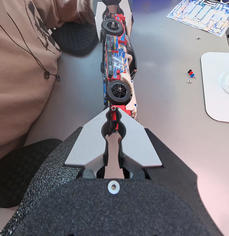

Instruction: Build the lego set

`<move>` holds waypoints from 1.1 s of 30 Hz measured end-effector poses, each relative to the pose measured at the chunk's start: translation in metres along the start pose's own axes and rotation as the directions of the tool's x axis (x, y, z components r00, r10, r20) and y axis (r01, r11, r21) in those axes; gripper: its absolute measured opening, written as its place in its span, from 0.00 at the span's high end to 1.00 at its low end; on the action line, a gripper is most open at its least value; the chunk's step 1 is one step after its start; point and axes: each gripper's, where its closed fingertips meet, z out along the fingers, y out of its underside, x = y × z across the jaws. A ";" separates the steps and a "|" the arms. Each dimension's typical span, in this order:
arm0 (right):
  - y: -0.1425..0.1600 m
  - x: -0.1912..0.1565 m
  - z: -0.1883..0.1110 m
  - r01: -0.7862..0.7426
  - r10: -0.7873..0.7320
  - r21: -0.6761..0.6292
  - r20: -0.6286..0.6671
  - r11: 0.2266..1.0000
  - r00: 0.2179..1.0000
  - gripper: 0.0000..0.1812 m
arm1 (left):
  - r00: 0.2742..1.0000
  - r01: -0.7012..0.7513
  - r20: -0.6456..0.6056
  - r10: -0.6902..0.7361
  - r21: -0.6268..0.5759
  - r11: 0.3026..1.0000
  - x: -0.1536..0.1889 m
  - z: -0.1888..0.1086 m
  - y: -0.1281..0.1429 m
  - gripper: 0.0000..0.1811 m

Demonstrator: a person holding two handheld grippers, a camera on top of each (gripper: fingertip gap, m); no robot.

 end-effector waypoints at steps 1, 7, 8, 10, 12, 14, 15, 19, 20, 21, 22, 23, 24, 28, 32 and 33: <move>0.000 0.000 0.000 -0.004 0.004 0.004 0.001 1.000 1.000 0.98 | 1.000 0.007 0.001 -0.007 0.002 1.000 0.000 0.000 0.000 0.63; -0.001 0.001 0.000 -0.018 0.018 0.033 -0.005 0.999 1.000 0.98 | 0.996 0.079 -0.048 -0.082 -0.059 0.995 0.001 -0.011 0.001 0.58; -0.001 0.002 0.000 -0.016 0.016 0.034 -0.006 0.999 1.000 0.98 | 0.991 0.111 -0.065 -0.117 -0.092 0.990 0.000 -0.019 0.000 0.54; -0.001 0.002 0.001 -0.010 0.011 0.035 -0.013 0.999 1.000 0.98 | 0.982 0.163 -0.081 -0.173 -0.114 0.980 -0.009 -0.037 -0.018 0.50; -0.001 0.002 0.001 -0.006 0.007 0.035 -0.015 0.999 1.000 0.98 | 0.986 0.164 -0.029 -0.165 -0.043 0.986 -0.033 -0.041 -0.070 0.55; -0.001 0.002 0.001 0.001 0.000 0.033 -0.022 0.999 1.000 0.98 | 0.985 0.161 -0.053 -0.163 -0.047 0.986 -0.041 -0.018 -0.121 0.56; -0.001 0.002 0.001 0.003 -0.003 0.032 -0.024 0.999 1.000 0.98 | 0.986 0.139 -0.075 -0.148 -0.109 0.984 -0.040 0.003 -0.134 0.54; -0.001 0.004 0.001 0.006 -0.004 0.042 -0.049 0.999 0.999 0.98 | 0.954 0.079 -0.217 -0.207 -0.483 0.872 -0.020 0.100 -0.114 0.44; -0.001 0.003 0.001 0.008 -0.006 0.045 -0.052 0.999 0.999 0.98 | 0.943 0.074 -0.230 -0.241 -0.561 0.825 -0.017 0.118 -0.100 0.43; -0.001 0.003 0.001 0.012 -0.009 0.047 -0.057 0.999 0.998 0.98 | 0.935 0.062 -0.233 -0.266 -0.633 0.772 -0.016 0.131 -0.084 0.43; -0.001 0.003 0.001 0.016 -0.013 0.047 -0.066 0.999 0.998 0.98 | 0.930 0.047 -0.234 -0.285 -0.691 0.721 -0.014 0.139 -0.068 0.44; -0.001 0.002 0.001 0.023 -0.019 0.047 -0.074 0.999 0.997 0.98 | 0.922 0.032 -0.241 -0.303 -0.732 0.680 -0.009 0.144 -0.056 0.45; -0.001 0.002 0.000 0.030 -0.026 0.046 -0.083 0.998 0.996 0.98 | 0.918 0.012 -0.252 -0.306 -0.754 0.657 -0.003 0.147 -0.047 0.49; -0.001 0.001 -0.001 0.076 -0.070 0.033 -0.150 0.997 0.986 0.98 | 0.974 -0.082 -0.198 -0.106 -0.753 0.653 0.000 0.157 -0.035 0.62; -0.021 -0.016 0.000 0.128 -0.117 0.059 -0.161 0.990 0.980 0.98 | 0.976 -0.217 -0.163 0.143 -0.735 0.642 0.009 0.157 -0.032 0.66; -0.026 -0.019 0.001 0.136 -0.127 0.052 -0.162 0.989 0.979 0.98 | 0.967 -0.253 -0.170 0.190 -0.731 0.634 0.013 0.156 -0.031 0.68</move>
